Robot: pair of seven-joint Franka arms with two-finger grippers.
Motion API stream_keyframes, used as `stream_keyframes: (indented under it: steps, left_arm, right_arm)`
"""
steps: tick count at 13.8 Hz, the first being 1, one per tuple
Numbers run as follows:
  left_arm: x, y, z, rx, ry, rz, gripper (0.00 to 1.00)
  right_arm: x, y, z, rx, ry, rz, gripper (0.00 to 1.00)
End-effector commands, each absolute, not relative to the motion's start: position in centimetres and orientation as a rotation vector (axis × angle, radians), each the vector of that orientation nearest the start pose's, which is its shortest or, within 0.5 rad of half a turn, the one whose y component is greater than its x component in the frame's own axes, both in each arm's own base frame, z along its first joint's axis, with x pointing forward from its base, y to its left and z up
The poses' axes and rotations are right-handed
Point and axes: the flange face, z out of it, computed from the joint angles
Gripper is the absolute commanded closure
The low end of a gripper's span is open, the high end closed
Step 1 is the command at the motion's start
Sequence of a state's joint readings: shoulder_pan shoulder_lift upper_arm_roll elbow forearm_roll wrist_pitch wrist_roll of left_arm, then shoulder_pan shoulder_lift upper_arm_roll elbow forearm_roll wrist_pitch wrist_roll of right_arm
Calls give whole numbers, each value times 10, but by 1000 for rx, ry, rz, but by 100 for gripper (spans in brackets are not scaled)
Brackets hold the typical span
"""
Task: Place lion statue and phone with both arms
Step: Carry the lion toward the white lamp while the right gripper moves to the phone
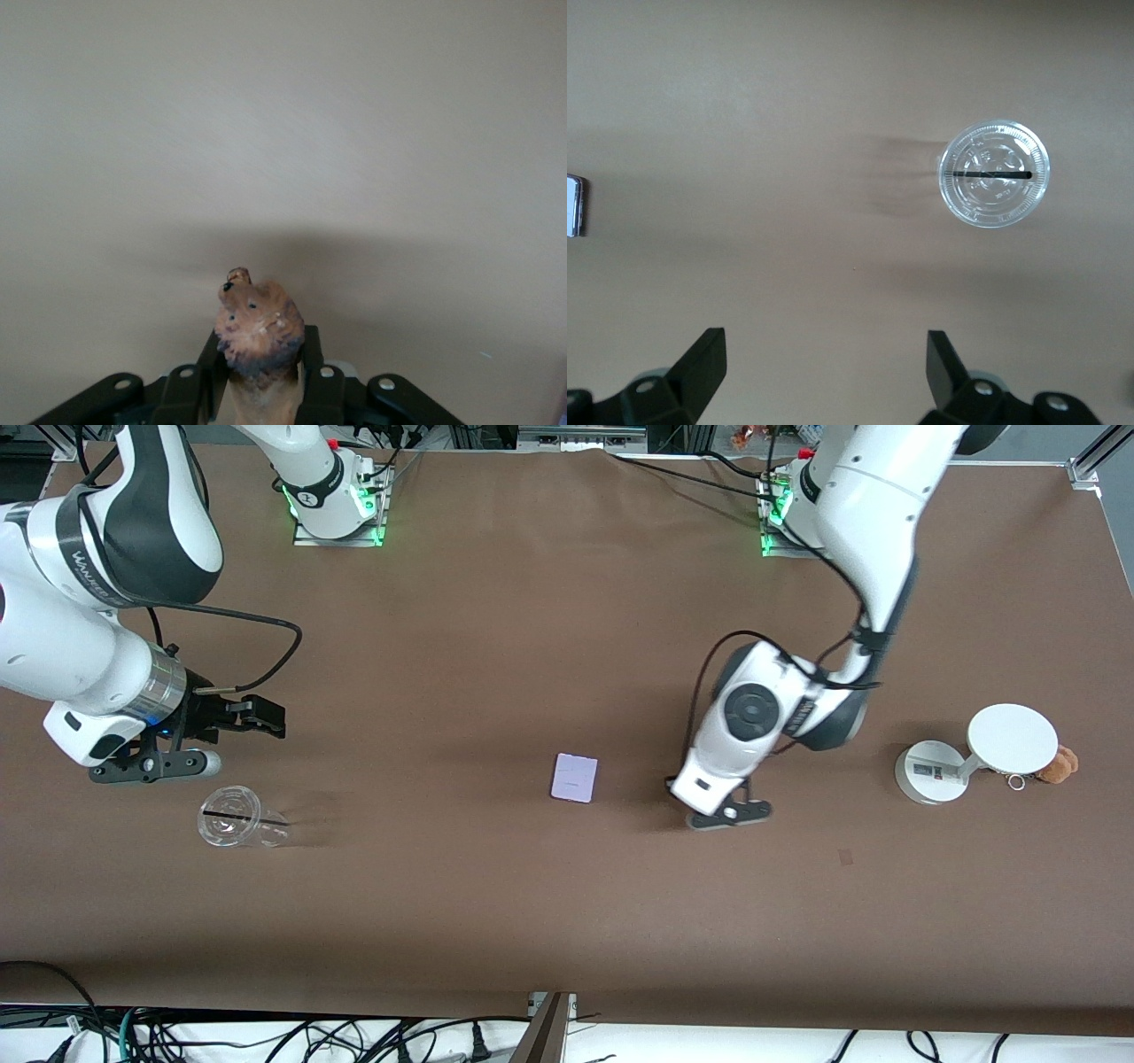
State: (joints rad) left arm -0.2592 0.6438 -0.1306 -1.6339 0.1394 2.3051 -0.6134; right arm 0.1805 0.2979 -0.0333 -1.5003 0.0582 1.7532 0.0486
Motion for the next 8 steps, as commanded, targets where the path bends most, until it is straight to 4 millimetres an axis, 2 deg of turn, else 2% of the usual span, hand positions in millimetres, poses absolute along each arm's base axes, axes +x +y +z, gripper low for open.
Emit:
stream_keyframes:
  steps: [1,2,3,4,6,8]
  left_arm:
    - [640,-164,259,-3098,-52,-56,100]
    - [640,-127,256,-3088,-30,-69,100]
    - [636,-103,254,-3078,-16,-80,100]
    - [631,-81,252,-3065,-28,-71,100]
    - [622,-50,245,-3048,-91,-56,100]
    - [611,-16,237,-3034,-135,-72,100]
  right_arm:
    - [639,109,494,-3084,-144,80,0]
    - [638,112,494,-3084,-137,80,0]
    - [638,117,492,-3085,-94,87,0]
    - [638,130,485,-3089,-38,100,0]
    - [643,176,458,-3090,-41,63,0]
    - [648,221,418,-3069,82,59,0]
